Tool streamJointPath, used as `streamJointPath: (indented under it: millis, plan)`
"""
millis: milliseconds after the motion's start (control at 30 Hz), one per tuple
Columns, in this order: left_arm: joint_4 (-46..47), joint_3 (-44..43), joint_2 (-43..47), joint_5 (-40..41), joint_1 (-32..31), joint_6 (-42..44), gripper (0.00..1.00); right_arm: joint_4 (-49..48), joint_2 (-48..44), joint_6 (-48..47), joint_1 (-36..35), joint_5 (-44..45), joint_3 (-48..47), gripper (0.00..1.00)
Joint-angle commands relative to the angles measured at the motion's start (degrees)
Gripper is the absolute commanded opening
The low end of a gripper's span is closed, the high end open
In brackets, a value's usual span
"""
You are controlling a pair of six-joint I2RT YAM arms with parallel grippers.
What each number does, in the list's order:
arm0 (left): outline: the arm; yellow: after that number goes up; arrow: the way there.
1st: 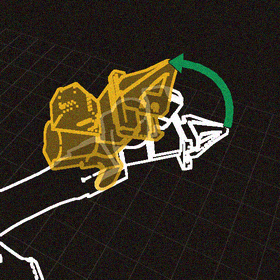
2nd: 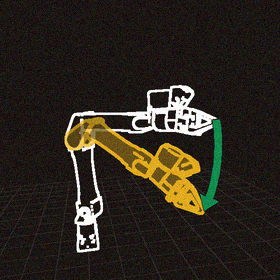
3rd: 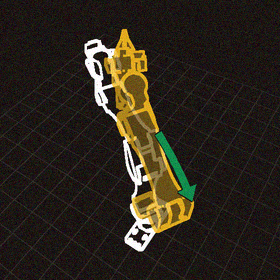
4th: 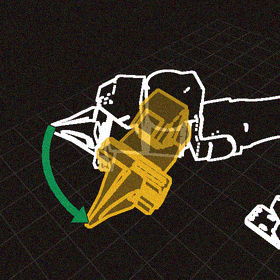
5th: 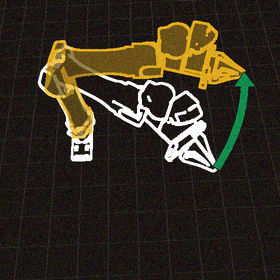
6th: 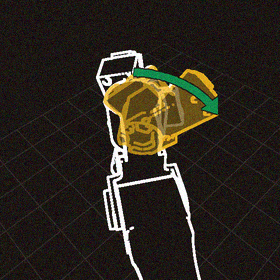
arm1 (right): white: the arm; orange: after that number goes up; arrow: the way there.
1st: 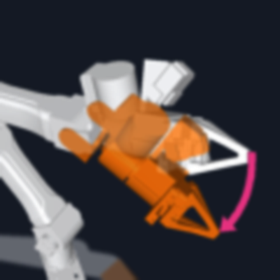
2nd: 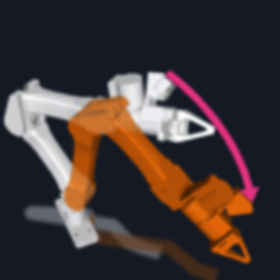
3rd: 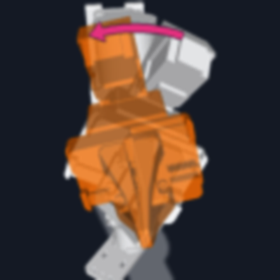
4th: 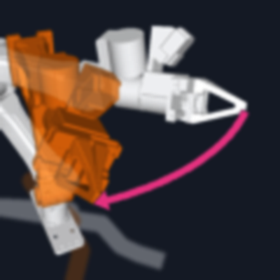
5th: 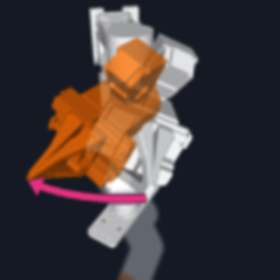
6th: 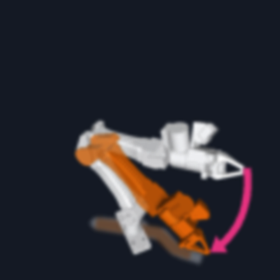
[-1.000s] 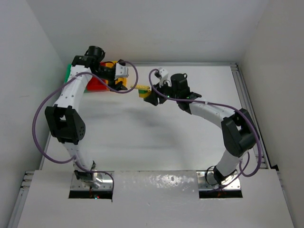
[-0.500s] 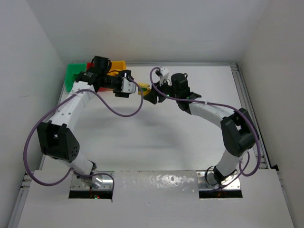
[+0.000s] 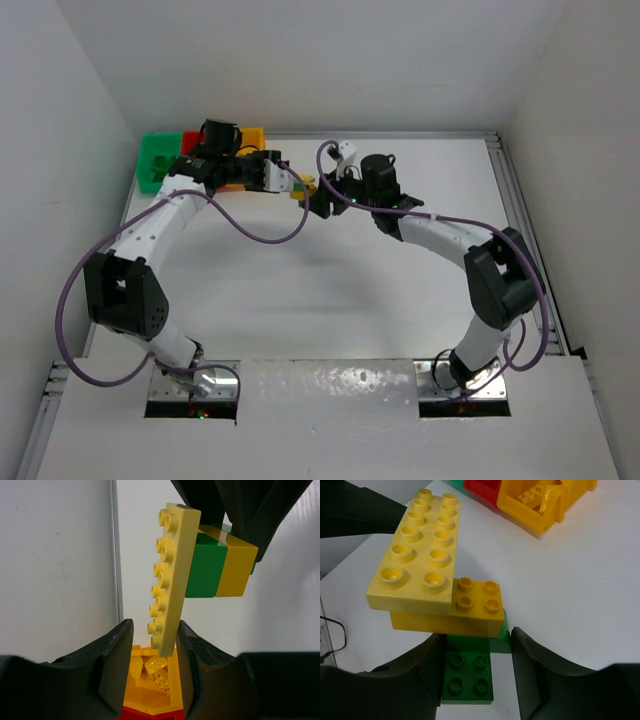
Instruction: Sort the legos into containers by color
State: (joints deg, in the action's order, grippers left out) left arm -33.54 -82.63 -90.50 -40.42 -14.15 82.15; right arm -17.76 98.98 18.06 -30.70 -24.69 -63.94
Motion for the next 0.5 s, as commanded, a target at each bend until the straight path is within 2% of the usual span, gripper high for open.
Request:
streamJointPath:
  millis: [0, 33, 200, 467]
  plan:
    - [3.2, 0.5, -0.2, -0.9, -1.5, -0.1, 0.36, -3.9, -0.5, 0.6, -0.4, -1.4, 0.4, 0.00]
    - [3.4, 0.9, -0.3, -0.8, -1.8, -0.1, 0.35, -4.1, -0.5, 0.7, -0.4, -1.4, 0.5, 0.00]
    - [3.9, 1.4, -0.7, -0.8, -2.0, -0.9, 0.05, -4.2, -0.6, 0.7, -0.4, -1.2, 0.7, 0.00]
    - [6.0, 2.0, -0.6, -0.8, -2.0, -3.3, 0.00, -4.6, -0.5, 0.7, -0.4, -1.3, 1.3, 0.00]
